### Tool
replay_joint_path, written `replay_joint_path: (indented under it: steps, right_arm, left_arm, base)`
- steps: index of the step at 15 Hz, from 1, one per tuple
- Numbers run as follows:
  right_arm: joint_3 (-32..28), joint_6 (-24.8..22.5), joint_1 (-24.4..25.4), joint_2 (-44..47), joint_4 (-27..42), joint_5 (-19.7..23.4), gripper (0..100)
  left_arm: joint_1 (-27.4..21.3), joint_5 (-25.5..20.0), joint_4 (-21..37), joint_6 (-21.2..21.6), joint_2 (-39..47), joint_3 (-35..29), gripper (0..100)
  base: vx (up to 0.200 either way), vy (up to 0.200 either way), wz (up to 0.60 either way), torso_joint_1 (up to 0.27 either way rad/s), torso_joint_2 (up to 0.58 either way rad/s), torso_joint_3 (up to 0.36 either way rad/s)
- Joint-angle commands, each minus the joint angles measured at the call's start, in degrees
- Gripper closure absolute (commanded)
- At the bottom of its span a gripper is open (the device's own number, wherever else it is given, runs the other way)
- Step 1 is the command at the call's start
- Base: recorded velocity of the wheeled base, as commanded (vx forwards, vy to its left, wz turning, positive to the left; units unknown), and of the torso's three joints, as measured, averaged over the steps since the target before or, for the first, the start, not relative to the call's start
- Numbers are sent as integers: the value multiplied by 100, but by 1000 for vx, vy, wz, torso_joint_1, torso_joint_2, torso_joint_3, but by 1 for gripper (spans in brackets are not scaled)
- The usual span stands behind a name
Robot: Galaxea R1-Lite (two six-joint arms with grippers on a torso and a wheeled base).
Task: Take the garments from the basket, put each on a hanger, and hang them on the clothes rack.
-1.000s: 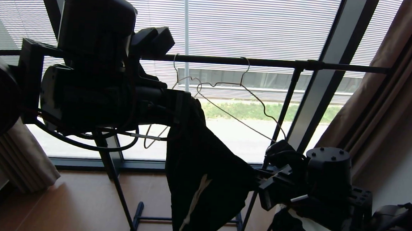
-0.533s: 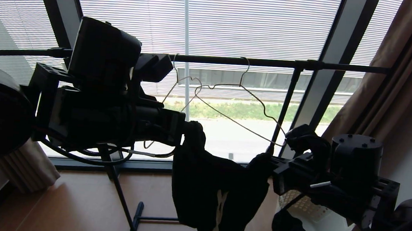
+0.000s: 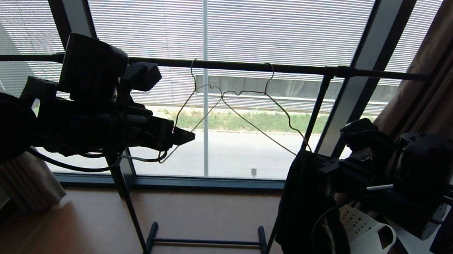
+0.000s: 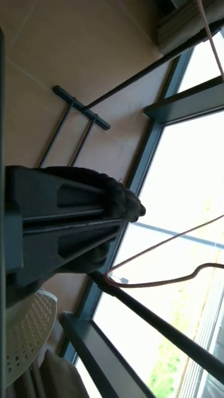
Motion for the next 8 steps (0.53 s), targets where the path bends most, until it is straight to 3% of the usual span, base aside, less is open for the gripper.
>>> replay_joint_path:
  steps: [1,4,8]
  right_arm:
    - [18,-9,0,-40,-5,1,100]
    - [35,-9,0,-49,-14,1,100]
    - [53,-9,0,-163,-14,1,100]
  left_arm:
    - [340,13,-459,330,618,-202,0]
    - [428,39,-899,681,1348,-571,0]
    - [472,57,-952,708,2095,-1389,0]
  base:
    - [0,0,0,0,0,0]
    - [0,0,0,0,0,0]
    - [0,0,0,0,0,0]
